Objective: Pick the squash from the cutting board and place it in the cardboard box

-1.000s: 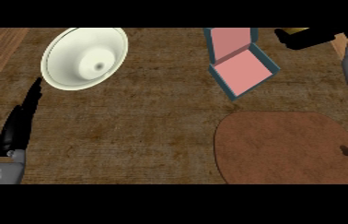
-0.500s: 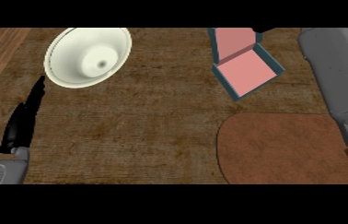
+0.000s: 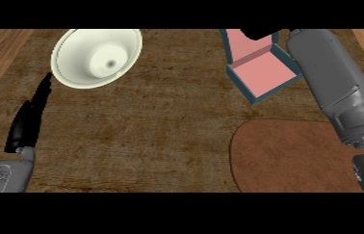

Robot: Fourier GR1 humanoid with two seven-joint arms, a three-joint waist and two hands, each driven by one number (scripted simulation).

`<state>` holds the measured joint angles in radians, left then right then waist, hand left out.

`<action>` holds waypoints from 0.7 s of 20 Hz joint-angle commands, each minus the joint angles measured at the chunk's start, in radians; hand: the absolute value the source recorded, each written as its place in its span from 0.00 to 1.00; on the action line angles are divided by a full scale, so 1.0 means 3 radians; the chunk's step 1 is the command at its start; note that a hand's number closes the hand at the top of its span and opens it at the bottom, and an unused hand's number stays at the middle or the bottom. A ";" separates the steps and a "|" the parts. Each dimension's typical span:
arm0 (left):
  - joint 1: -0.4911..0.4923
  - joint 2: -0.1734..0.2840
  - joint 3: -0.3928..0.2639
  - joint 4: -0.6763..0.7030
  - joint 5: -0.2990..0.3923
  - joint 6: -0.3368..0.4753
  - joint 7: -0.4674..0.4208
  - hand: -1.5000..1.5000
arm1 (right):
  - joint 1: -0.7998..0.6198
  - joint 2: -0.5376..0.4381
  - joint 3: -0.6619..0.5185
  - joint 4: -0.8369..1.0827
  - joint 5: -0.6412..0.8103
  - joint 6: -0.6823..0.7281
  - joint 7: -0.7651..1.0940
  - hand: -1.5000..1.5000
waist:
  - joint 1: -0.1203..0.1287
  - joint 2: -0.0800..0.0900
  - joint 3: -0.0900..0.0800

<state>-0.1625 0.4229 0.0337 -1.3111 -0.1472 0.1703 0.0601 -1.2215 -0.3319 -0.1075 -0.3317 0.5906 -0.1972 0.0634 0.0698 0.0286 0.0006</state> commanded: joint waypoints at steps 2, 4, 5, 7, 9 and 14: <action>-0.0062 0.0017 0.0055 0.0103 0.0068 -0.0098 -0.0072 0.50 | -0.0003 -0.0002 -0.0182 0.0366 -0.0105 -0.0047 -0.0150 0.00 | 0.0052 0.0038 0.0002; -0.0153 -0.0002 0.0002 0.0028 -0.0017 -0.0040 0.0088 0.50 | -0.0064 0.0048 -0.0221 0.0432 -0.0125 -0.0087 -0.0156 0.00 | 0.0053 0.0031 0.0004; -0.0054 -0.0002 -0.0017 -0.0016 -0.0007 -0.0077 0.0039 0.50 | -0.0189 0.0120 -0.0222 0.0414 -0.0120 -0.0143 -0.0103 0.00 | 0.0072 0.0019 0.0003; -0.0114 -0.0003 0.0038 0.0037 -0.0005 -0.0038 0.0091 0.50 | -0.0029 0.0039 -0.0317 0.0389 -0.0213 -0.0138 -0.0470 0.00 | 0.0022 0.0019 0.0005; -0.0013 0.0041 0.0032 0.0031 0.0003 -0.0109 -0.0051 0.50 | -0.0085 0.0095 -0.0346 0.0348 -0.0212 -0.0387 -0.0527 0.00 | 0.0065 0.0027 0.0004; 0.0006 0.0016 0.0094 0.0092 0.0004 -0.0060 -0.0115 0.50 | 0.0025 0.0023 -0.0668 0.0242 -0.0507 -0.0577 -0.0967 0.00 | -0.0012 -0.0001 0.0004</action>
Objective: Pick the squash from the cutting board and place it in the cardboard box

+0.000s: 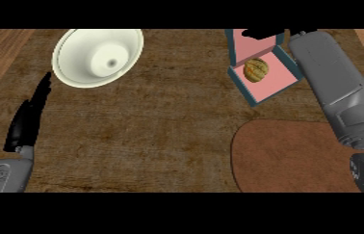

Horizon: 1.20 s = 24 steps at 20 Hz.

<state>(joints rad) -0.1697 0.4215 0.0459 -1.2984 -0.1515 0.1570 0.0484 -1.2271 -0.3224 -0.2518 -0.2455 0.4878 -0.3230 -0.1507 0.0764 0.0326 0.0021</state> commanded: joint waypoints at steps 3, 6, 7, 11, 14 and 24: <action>0.0074 -0.0099 -0.0065 -0.0166 -0.0079 0.0102 0.0143 0.50 | 0.0058 -0.0140 -0.0440 -0.0080 -0.0411 -0.0075 -0.0417 0.00 | -0.0038 -0.0033 0.0004; 0.0138 -0.0094 0.0000 -0.0143 -0.0023 0.0070 0.0085 0.50 | 0.0084 -0.0413 -0.0567 -0.0063 -0.0535 0.0189 -0.0535 0.00 | -0.0077 -0.0044 0.0001; 0.0106 -0.0048 0.0004 -0.0006 -0.0049 0.0025 -0.0040 0.50 | 0.0037 -0.0459 -0.0648 -0.0042 -0.0614 0.0257 -0.0528 0.00 | -0.0076 -0.0029 0.0000; 0.0098 -0.0011 0.0097 -0.0039 0.0014 -0.0023 0.0016 0.50 | 0.0206 -0.0651 -0.0767 -0.0002 -0.0731 0.0422 -0.0718 0.00 | -0.0102 -0.0044 -0.0001; 0.0132 -0.0018 0.0109 -0.0108 -0.0012 0.0008 0.0123 0.50 | 0.0386 -0.0997 -0.0795 0.0012 -0.0756 0.0680 -0.0710 0.00 | -0.0144 -0.0063 0.0000; 0.0107 -0.0020 0.0167 -0.0101 -0.0051 -0.0041 0.0093 0.50 | 0.0942 -0.1594 -0.0857 0.0023 -0.0863 0.1359 -0.1016 0.00 | -0.0177 -0.0077 -0.0001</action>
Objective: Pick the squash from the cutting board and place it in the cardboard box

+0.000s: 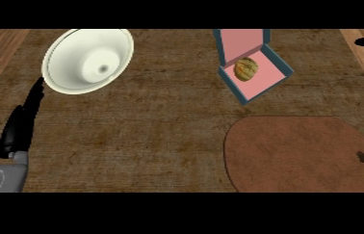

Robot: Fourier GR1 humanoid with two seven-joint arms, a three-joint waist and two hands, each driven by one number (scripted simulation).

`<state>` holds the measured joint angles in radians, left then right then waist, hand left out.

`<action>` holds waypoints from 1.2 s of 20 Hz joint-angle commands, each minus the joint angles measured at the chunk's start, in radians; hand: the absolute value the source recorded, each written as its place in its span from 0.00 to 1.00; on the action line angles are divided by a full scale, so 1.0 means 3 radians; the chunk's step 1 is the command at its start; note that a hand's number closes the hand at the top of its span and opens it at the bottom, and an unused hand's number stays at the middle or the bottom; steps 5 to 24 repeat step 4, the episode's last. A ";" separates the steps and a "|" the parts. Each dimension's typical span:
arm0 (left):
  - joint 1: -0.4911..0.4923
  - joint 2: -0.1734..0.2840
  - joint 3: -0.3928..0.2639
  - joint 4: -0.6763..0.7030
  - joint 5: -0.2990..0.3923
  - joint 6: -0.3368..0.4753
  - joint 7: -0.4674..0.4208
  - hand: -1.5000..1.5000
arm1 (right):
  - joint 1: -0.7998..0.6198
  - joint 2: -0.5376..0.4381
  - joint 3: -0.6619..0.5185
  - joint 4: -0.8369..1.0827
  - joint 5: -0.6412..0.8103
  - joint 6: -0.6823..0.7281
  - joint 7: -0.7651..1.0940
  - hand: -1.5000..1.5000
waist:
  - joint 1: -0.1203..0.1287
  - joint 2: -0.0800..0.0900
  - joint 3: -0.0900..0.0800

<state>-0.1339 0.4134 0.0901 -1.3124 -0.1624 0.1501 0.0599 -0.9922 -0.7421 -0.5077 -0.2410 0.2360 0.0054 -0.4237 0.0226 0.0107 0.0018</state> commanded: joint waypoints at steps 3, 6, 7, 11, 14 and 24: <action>0.0094 0.0027 0.0090 0.0024 0.0030 -0.0075 -0.0087 0.50 | 0.0245 -0.0403 0.0038 -0.0001 -0.0004 0.0542 -0.0080 0.00 | -0.0006 -0.0007 -0.0001; 0.0116 0.0066 0.0079 -0.0071 0.0016 -0.0100 0.0030 0.50 | 0.0408 -0.0427 0.0079 0.0006 0.0043 0.0591 -0.0250 0.00 | -0.0004 -0.0007 0.0001; 0.0116 0.0066 0.0079 -0.0071 0.0016 -0.0100 0.0030 0.50 | 0.0408 -0.0427 0.0079 0.0006 0.0043 0.0591 -0.0250 0.00 | -0.0004 -0.0007 0.0001; 0.0116 0.0066 0.0079 -0.0071 0.0016 -0.0100 0.0030 0.50 | 0.0408 -0.0427 0.0079 0.0006 0.0043 0.0591 -0.0250 0.00 | -0.0004 -0.0007 0.0001; 0.0116 0.0066 0.0079 -0.0071 0.0016 -0.0100 0.0030 0.50 | 0.0408 -0.0427 0.0079 0.0006 0.0043 0.0591 -0.0250 0.00 | -0.0004 -0.0007 0.0001; 0.0116 0.0066 0.0079 -0.0071 0.0016 -0.0100 0.0030 0.50 | 0.0408 -0.0427 0.0079 0.0006 0.0043 0.0591 -0.0250 0.00 | -0.0004 -0.0007 0.0001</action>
